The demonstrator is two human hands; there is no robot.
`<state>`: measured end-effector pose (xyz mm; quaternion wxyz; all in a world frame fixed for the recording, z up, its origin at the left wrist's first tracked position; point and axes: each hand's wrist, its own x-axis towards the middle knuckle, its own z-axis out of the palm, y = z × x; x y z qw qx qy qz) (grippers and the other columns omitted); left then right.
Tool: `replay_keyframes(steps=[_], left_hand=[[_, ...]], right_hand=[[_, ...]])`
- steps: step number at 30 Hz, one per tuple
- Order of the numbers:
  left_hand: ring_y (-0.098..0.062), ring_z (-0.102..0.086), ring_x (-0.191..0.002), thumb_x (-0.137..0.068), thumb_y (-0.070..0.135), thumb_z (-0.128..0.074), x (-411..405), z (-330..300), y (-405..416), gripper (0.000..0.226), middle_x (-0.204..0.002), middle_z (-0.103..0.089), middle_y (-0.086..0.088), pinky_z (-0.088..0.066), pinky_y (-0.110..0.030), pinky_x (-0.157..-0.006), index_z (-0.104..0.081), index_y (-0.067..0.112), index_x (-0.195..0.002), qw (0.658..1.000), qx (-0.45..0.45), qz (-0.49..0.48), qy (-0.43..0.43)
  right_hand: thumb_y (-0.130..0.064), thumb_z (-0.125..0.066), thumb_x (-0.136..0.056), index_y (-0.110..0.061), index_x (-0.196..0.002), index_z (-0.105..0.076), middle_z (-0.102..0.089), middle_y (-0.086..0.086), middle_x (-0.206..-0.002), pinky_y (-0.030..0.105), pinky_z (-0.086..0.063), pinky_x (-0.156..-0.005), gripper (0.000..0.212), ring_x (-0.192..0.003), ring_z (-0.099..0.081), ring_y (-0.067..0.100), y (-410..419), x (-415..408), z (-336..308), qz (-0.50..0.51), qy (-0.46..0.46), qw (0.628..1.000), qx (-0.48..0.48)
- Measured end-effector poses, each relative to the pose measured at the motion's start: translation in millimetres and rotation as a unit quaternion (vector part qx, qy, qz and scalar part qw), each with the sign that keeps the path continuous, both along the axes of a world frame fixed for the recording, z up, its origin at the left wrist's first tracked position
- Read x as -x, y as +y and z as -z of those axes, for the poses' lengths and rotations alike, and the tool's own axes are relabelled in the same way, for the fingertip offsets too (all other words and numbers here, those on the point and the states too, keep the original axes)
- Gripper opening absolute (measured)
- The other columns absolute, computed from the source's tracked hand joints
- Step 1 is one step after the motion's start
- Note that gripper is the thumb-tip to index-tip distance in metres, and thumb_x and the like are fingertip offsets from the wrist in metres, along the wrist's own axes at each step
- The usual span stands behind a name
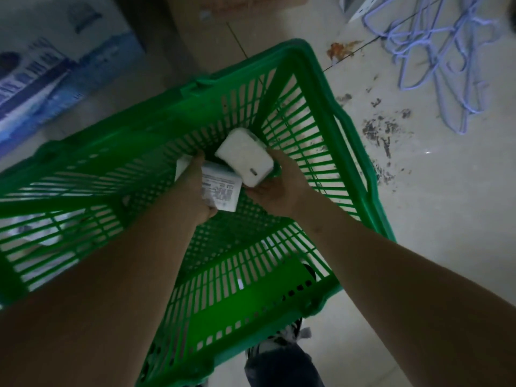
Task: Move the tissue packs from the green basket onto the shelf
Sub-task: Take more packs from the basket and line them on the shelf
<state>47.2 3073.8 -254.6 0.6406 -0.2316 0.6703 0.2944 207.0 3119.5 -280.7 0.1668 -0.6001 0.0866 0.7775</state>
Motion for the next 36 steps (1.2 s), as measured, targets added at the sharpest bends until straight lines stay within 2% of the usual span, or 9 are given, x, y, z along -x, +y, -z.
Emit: replay_keyframes(steps=[4, 8, 10, 13, 17, 21, 27, 30, 36], left_hand=[[-0.026, -0.06, -0.086, -0.11, 0.032, -0.047, -0.9, 1.0, -4.8, 0.023, -0.091, -0.061, -0.006, -0.048, -0.035, -0.086, -0.058, 0.012, -0.11, 0.997, -0.048, -0.049, -0.047], [-0.032, -0.064, -0.12, -0.108, 0.033, -0.052, 5.3, 9.6, -32.7, 0.033, -0.138, -0.064, -0.012, -0.048, -0.045, -0.11, -0.063, 0.015, -0.134, 0.997, -0.079, -0.021, -0.018], [-0.032, -0.06, -0.131, -0.102, 0.036, -0.064, 11.3, 9.4, -50.5, 0.035, -0.144, -0.064, -0.01, -0.045, -0.048, -0.116, -0.065, 0.02, -0.132, 0.998, -0.062, -0.016, 0.019], [-0.029, -0.065, -0.125, -0.087, 0.044, -0.078, 22.2, 4.0, -77.3, 0.054, -0.139, -0.068, -0.007, -0.05, -0.048, -0.11, -0.064, 0.025, -0.135, 0.996, -0.065, 0.031, 0.051], [-0.026, -0.073, -0.109, -0.05, 0.054, -0.087, 31.0, -10.4, -97.4, 0.079, -0.123, -0.077, -0.005, -0.058, -0.038, -0.086, -0.071, 0.027, -0.123, 0.989, -0.089, 0.091, 0.069], [-0.032, -0.074, -0.112, -0.056, 0.048, -0.086, 31.4, -23.6, -109.1, 0.078, -0.119, -0.079, -0.007, -0.06, -0.046, -0.093, -0.072, 0.02, -0.126, 0.98, -0.122, 0.13, 0.093], [-0.022, -0.076, -0.11, -0.076, 0.074, -0.075, 45.4, -66.0, -129.4, 0.077, -0.128, -0.076, 0.0, -0.058, -0.052, -0.102, -0.062, 0.032, -0.14, 0.959, -0.152, 0.203, 0.126], [-0.015, -0.081, -0.088, -0.075, 0.08, -0.069, 55.8, -91.8, -133.2, 0.067, -0.102, -0.084, 0.002, -0.063, -0.047, -0.09, -0.075, 0.031, -0.118, 0.957, -0.14, 0.204, 0.151], [-0.024, -0.082, -0.073, -0.03, 0.086, -0.085, 75.8, -154.4, -127.9, 0.068, -0.084, -0.084, -0.005, -0.064, -0.036, -0.057, -0.083, 0.037, -0.077, 0.965, -0.14, 0.137, 0.176]], right_hand=[[-0.029, -0.068, -0.096, -0.005, -0.143, -0.054, -0.058, 0.024, -0.142, 0.05, -0.046, -0.115, 0.055, -0.132, -0.058, 0.039, -2.5, -1.5, -3.3, 0.002, -0.006, 0.999, -0.037], [-0.02, -0.062, -0.097, -0.007, -0.145, -0.054, -0.064, 0.02, -0.132, 0.051, -0.048, -0.111, 0.05, -0.128, -0.059, 0.038, -8.0, -4.5, -8.4, -0.024, 0.003, 0.997, -0.071], [-0.016, -0.059, -0.096, -0.008, -0.146, -0.053, -0.062, 0.021, -0.136, 0.051, -0.046, -0.113, 0.052, -0.131, -0.056, 0.038, -14.5, -8.3, -11.8, -0.029, 0.007, 0.997, -0.073], [-0.016, -0.049, -0.095, -0.007, -0.151, -0.049, -0.052, 0.025, -0.153, 0.053, -0.037, -0.119, 0.057, -0.144, -0.046, 0.042, -28.8, -12.7, -14.7, -0.045, 0.031, 0.997, -0.053], [-0.014, -0.041, -0.091, -0.007, -0.129, -0.066, -0.071, 0.019, -0.117, 0.045, -0.053, -0.096, 0.046, -0.108, -0.066, 0.035, -48.8, -11.8, -22.9, -0.096, 0.082, 0.992, -0.016], [-0.012, -0.044, -0.084, -0.011, -0.104, -0.078, -0.075, 0.016, -0.103, 0.044, -0.058, -0.088, 0.039, -0.098, -0.071, 0.034, -61.8, -2.9, -37.3, -0.146, 0.081, 0.986, -0.019], [-0.015, -0.058, -0.092, -0.008, -0.122, -0.068, -0.073, 0.021, -0.12, 0.052, -0.049, -0.103, 0.032, -0.114, -0.067, 0.04, -61.3, 11.3, -82.3, -0.255, 0.049, 0.963, -0.073], [-0.009, -0.071, -0.09, -0.009, -0.142, -0.054, -0.066, 0.026, -0.136, 0.054, -0.055, -0.1, 0.054, -0.124, -0.065, 0.045, -62.4, 18.4, -108.3, -0.284, 0.058, 0.951, -0.108], [0.0, -0.078, -0.079, -0.021, -0.145, -0.047, -0.066, 0.018, -0.135, 0.061, -0.049, -0.107, 0.075, -0.127, -0.063, 0.043, -68.8, 26.9, -166.7, -0.294, 0.156, 0.931, -0.147]])
